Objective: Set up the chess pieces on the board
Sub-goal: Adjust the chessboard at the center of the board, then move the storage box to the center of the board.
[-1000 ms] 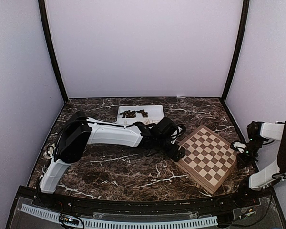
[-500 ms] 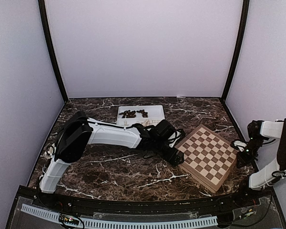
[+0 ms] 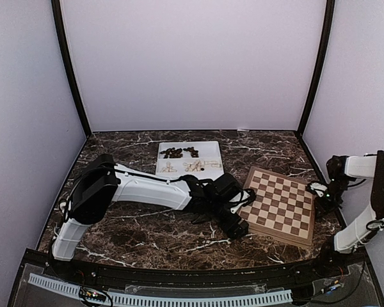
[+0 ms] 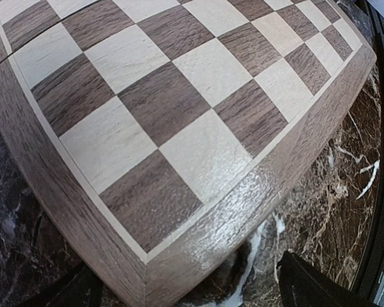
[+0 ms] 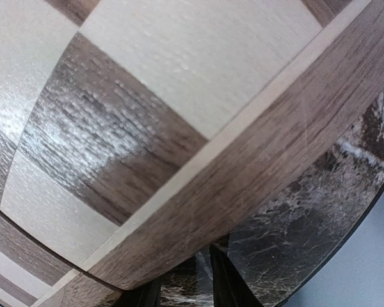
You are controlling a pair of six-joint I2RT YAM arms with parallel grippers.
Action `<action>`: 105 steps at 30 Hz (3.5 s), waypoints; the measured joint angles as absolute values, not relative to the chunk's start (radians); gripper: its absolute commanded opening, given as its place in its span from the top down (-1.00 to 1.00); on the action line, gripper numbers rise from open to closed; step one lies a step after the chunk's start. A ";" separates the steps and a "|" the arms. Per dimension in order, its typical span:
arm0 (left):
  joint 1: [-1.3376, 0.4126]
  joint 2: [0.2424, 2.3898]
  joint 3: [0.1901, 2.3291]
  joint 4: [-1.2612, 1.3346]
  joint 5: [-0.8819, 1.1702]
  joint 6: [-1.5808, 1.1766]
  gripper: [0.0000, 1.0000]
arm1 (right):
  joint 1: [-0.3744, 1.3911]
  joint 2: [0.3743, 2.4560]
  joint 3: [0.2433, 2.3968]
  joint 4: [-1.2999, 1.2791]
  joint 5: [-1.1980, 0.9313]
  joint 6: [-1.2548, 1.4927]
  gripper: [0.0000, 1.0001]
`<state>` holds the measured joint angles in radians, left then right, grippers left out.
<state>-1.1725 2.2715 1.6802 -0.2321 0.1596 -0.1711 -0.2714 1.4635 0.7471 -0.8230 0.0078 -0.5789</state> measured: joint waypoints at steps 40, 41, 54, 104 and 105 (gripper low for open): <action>-1.256 1.887 1.504 -0.444 0.053 -0.134 -0.91 | -0.098 1.288 0.948 -0.754 -0.200 -0.476 -0.27; -1.230 1.859 1.520 -0.454 0.035 -0.134 -0.88 | -0.099 1.280 0.979 -0.757 -0.241 -0.472 -0.27; -0.759 1.951 1.663 -0.527 -0.120 -0.184 0.67 | -0.013 1.396 0.993 -0.649 -0.625 -0.480 -0.07; -0.718 1.290 0.831 -0.732 -0.107 -0.585 0.26 | 0.022 1.383 0.879 -0.511 -0.689 -0.481 -0.05; -0.718 1.301 0.875 -0.730 -0.111 -0.572 0.19 | 0.022 1.383 0.879 -0.510 -0.691 -0.481 -0.05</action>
